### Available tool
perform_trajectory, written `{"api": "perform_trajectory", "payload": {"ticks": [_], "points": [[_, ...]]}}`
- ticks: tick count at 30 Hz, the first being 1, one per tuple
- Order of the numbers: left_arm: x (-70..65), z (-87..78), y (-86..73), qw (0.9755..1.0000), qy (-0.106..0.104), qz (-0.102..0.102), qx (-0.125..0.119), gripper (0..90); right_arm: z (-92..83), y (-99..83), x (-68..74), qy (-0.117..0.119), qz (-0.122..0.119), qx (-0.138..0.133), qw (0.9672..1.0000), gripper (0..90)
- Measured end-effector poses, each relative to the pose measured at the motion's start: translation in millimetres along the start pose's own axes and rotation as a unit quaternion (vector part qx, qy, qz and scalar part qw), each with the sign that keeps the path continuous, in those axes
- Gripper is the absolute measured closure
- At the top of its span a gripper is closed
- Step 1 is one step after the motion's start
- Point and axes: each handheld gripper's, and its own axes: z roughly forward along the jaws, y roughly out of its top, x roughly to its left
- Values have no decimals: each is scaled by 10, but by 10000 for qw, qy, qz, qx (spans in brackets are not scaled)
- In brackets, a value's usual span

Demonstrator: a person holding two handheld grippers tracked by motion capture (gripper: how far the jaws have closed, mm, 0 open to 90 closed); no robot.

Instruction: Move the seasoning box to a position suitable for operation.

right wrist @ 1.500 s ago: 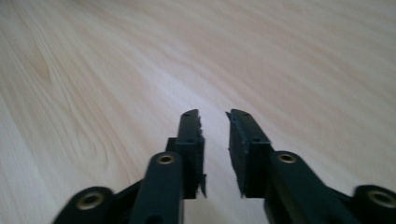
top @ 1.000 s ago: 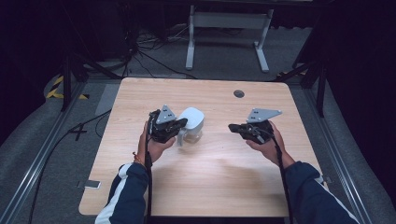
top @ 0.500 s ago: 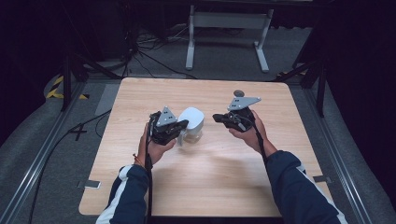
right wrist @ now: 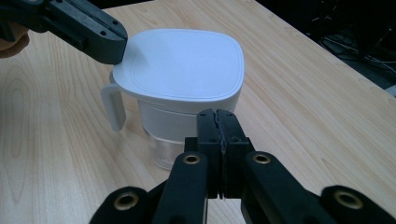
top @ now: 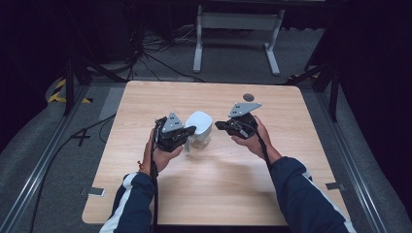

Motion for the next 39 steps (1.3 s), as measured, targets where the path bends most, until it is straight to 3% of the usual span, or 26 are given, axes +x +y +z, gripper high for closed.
{"api": "perform_trajectory", "payload": {"ticks": [9,22,28,31,37,39], "points": [[-13,-22,-36,10000,9,-2,-10,900,42,11,11,51,-26,47,10000,897],[-40,-34,-103,9999,100,54,96,900,121,159,122,137,-272,-34,9995,898],[-81,-89,-180,9989,112,194,417,899,138,179,148,153,-335,-12,9993,898],[-110,-158,-289,9965,192,391,716,899,142,175,142,148,-362,-31,9992,898],[-70,-434,-625,9939,356,266,1009,897,137,197,159,153,-376,-42,9992,898],[-62,-463,-663,9935,373,263,1047,897,143,202,165,180,-373,-61,9991,898]]}}
